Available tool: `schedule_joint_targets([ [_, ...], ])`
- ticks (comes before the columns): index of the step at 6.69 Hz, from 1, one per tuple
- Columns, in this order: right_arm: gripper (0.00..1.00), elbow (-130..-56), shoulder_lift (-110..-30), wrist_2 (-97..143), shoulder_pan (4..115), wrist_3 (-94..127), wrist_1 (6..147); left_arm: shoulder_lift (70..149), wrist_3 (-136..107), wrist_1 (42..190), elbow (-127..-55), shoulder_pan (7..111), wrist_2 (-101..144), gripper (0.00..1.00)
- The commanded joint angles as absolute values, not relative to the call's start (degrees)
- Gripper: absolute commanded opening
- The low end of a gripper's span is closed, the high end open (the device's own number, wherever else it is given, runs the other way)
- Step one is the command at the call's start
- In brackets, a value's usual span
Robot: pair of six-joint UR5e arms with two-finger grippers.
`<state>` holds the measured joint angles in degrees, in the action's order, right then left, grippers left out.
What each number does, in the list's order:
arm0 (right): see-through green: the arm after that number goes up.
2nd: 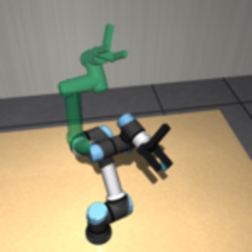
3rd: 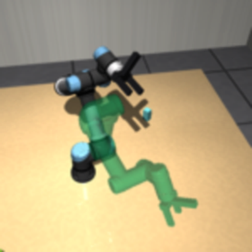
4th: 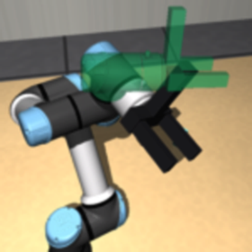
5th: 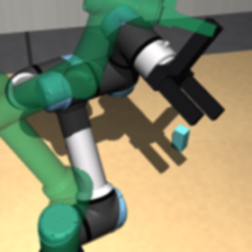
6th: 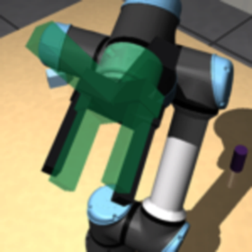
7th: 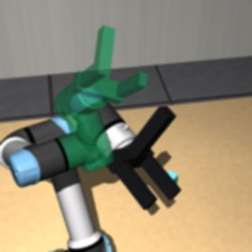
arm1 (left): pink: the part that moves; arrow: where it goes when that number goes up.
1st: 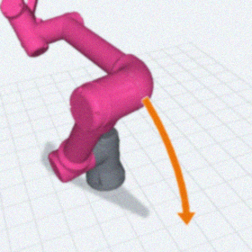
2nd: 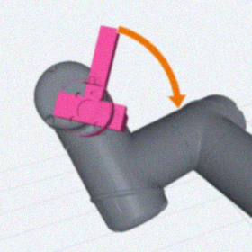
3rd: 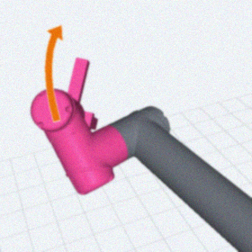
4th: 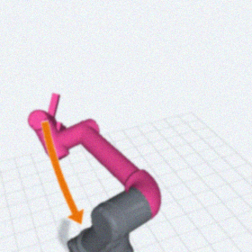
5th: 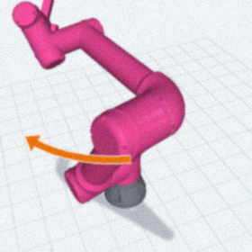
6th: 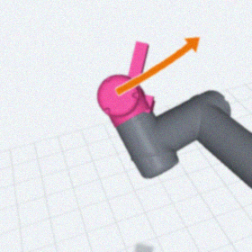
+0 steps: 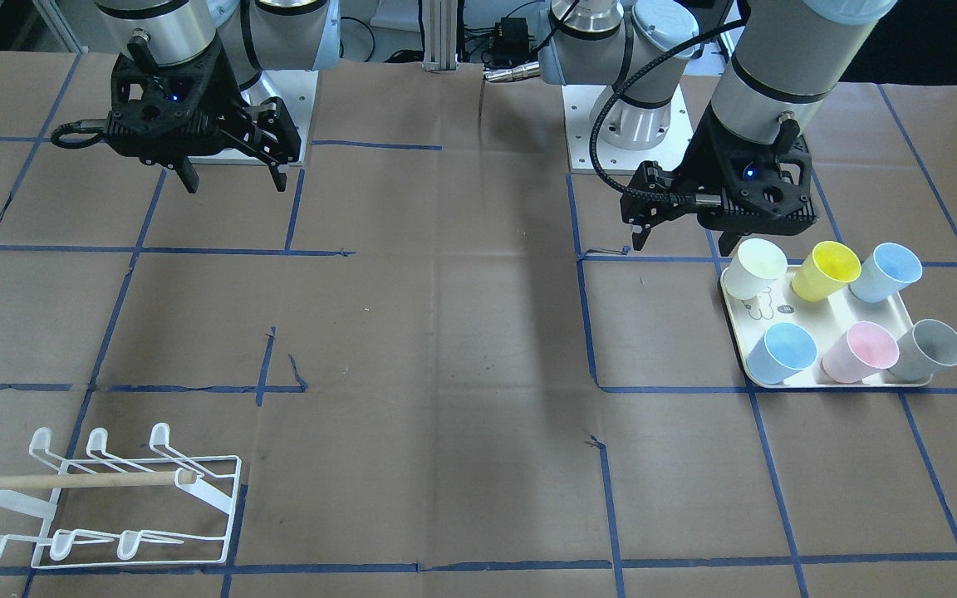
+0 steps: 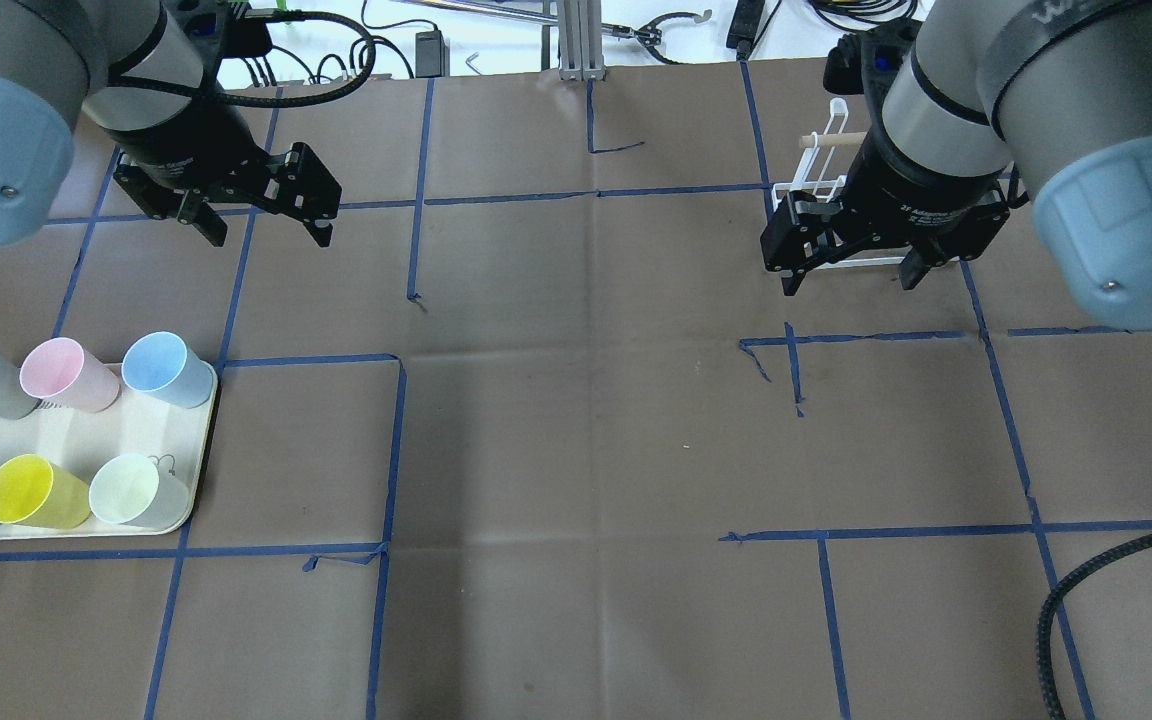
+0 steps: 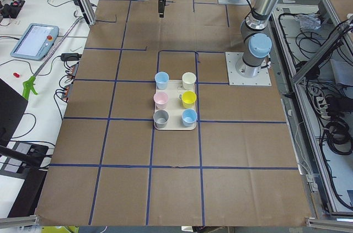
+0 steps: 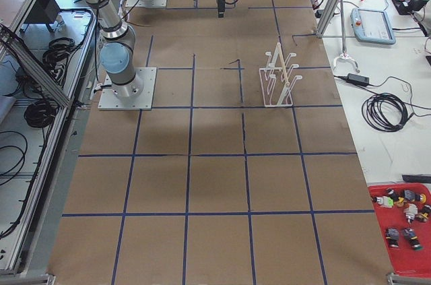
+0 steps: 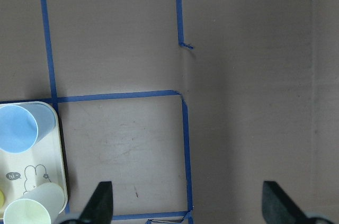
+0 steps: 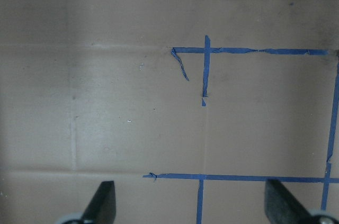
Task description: Transfer IKEA cup to right arm and place on rack
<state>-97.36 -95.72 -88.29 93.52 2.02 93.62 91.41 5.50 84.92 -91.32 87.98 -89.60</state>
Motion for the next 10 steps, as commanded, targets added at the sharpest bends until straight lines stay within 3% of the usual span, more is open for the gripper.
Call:
schedule_joint_targets([
  [1, 1.00, -97.4, -95.6, -88.3, 93.5, 2.0, 93.6, 91.3, 5.5, 84.9, -91.2, 88.0, -89.6, 0.99],
  [10, 1.00, -97.2, -95.1, -88.0, 93.5, 1.9, 93.7, 91.0, 8.3, 84.9, -91.8, 87.4, -89.9, 0.99],
])
